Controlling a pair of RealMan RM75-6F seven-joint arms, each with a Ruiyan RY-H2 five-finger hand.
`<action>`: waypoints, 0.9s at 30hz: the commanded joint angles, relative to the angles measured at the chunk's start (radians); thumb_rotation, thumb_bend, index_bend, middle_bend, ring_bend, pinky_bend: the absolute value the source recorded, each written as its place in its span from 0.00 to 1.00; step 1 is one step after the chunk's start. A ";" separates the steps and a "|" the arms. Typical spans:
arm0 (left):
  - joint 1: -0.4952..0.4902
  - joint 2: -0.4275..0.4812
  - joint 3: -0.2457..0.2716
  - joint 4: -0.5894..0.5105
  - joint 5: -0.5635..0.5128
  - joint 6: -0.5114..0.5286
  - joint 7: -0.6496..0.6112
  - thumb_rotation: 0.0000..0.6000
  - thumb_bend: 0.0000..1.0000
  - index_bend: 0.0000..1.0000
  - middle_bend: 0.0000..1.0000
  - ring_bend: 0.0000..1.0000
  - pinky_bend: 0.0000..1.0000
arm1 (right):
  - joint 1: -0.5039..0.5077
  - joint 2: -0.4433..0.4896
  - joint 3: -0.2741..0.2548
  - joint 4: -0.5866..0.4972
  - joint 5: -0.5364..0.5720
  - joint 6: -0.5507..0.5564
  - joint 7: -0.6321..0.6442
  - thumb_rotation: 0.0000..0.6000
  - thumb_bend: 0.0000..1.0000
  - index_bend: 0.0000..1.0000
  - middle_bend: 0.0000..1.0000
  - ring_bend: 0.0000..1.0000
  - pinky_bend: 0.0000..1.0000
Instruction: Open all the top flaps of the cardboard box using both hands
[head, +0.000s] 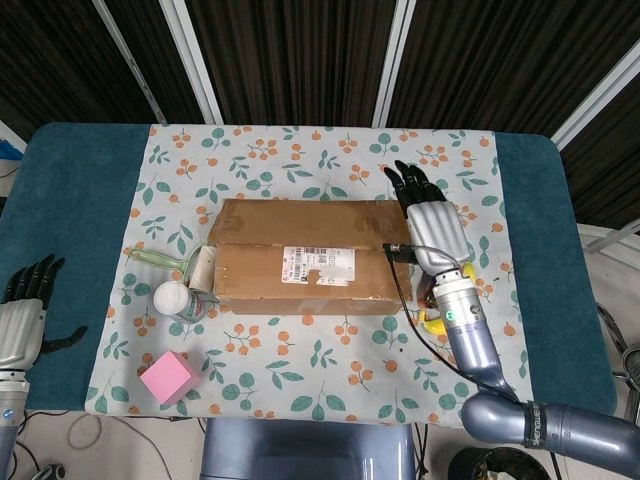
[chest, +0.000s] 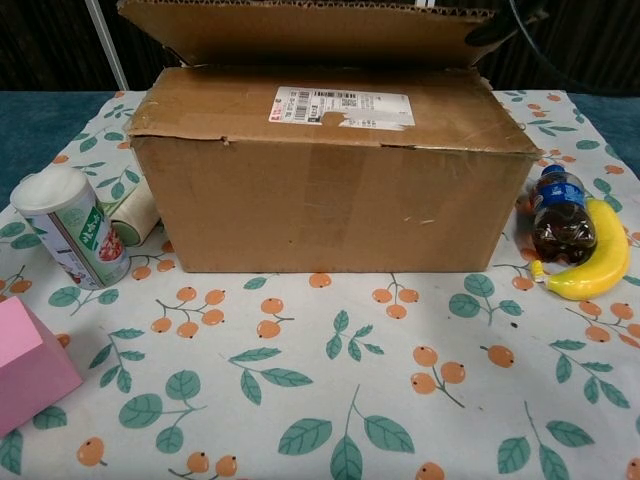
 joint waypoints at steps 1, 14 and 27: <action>0.000 0.000 -0.002 -0.003 -0.006 0.001 0.004 1.00 0.13 0.00 0.00 0.00 0.00 | 0.057 0.028 0.049 0.066 0.060 -0.051 -0.020 1.00 0.21 0.00 0.00 0.00 0.21; 0.002 -0.009 -0.018 -0.017 -0.043 0.008 0.017 1.00 0.13 0.00 0.00 0.00 0.00 | 0.264 0.001 0.124 0.355 0.263 -0.173 -0.057 1.00 0.21 0.00 0.00 0.00 0.21; -0.002 -0.009 -0.018 -0.023 -0.058 -0.002 0.032 1.00 0.13 0.00 0.00 0.00 0.00 | 0.331 -0.033 0.079 0.481 0.339 -0.210 -0.020 1.00 0.21 0.00 0.00 0.00 0.21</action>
